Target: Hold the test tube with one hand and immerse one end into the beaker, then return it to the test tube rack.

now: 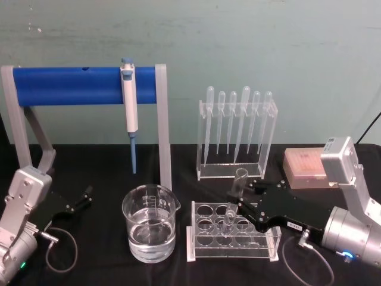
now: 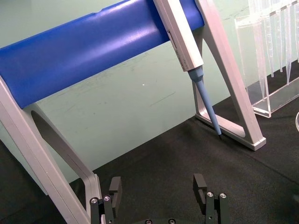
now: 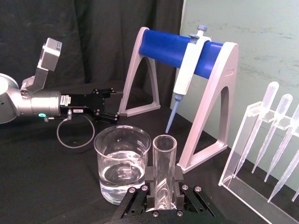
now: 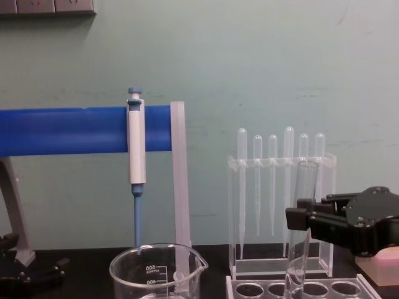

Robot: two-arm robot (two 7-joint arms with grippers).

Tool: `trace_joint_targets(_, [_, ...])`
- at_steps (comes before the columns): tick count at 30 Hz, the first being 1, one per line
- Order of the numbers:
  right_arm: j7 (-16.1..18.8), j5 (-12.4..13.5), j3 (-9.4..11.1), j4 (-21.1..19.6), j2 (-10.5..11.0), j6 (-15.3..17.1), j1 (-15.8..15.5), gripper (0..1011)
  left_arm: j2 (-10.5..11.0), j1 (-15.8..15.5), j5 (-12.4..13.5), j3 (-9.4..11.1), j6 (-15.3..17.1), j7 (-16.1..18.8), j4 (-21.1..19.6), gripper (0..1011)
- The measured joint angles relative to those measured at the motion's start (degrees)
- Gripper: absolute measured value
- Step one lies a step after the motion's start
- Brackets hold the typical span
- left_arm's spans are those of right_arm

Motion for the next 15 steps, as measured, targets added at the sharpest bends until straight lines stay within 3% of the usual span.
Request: trace_joint_targets(15, [0.3,-0.6,0.0,1.2,-0.7,-0.6,-0.5,224,0.0,0.0,0.0,0.0,0.0,0.0,0.0,1000])
